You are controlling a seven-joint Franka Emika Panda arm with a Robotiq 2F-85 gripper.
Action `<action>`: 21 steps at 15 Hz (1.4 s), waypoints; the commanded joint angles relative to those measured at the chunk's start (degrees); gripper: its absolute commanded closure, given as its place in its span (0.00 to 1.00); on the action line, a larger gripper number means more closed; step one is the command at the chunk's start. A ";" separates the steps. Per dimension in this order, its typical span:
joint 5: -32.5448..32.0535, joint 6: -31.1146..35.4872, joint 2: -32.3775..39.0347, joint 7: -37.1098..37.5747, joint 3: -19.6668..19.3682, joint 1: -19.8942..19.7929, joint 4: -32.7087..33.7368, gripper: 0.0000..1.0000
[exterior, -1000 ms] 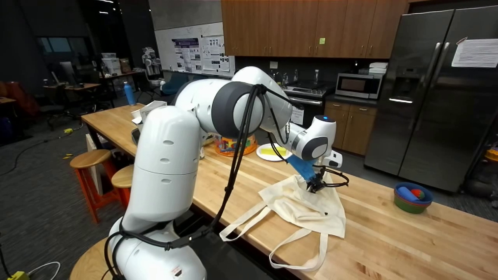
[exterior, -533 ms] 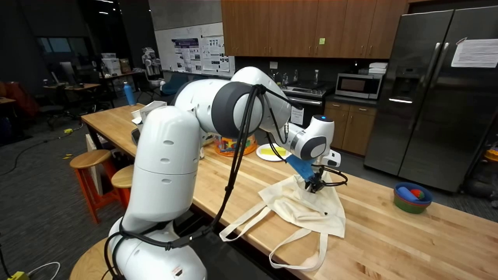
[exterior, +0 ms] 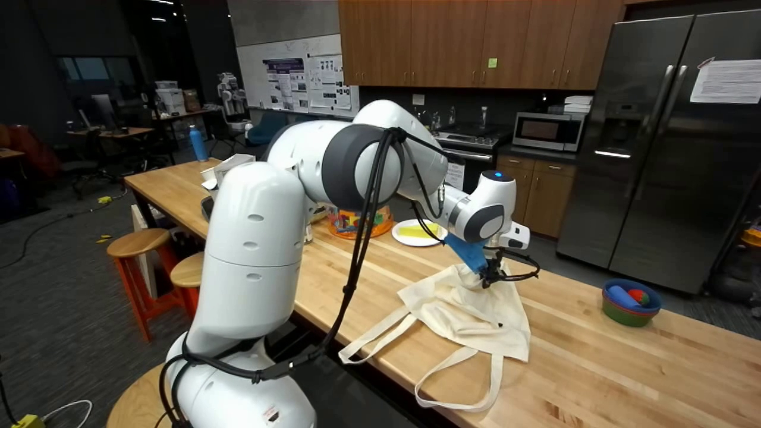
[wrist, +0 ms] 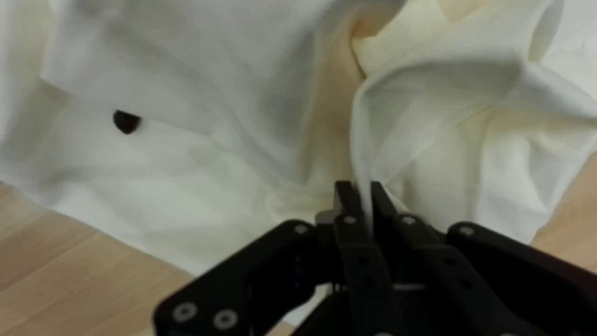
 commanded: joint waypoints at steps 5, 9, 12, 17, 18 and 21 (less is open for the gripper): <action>0.95 0.05 0.97 4.06 -3.78 -3.56 1.58 0.99; 1.68 -0.25 2.16 5.93 -5.26 -5.46 1.78 0.99; 1.73 -0.13 3.14 7.25 -6.09 -6.50 1.72 0.99; 1.69 -0.39 3.57 8.58 -6.30 -6.77 1.54 0.99; 1.72 -0.27 3.21 8.65 -6.18 -6.62 1.35 0.99; 1.63 -0.26 1.97 8.14 -5.50 -6.06 1.17 0.99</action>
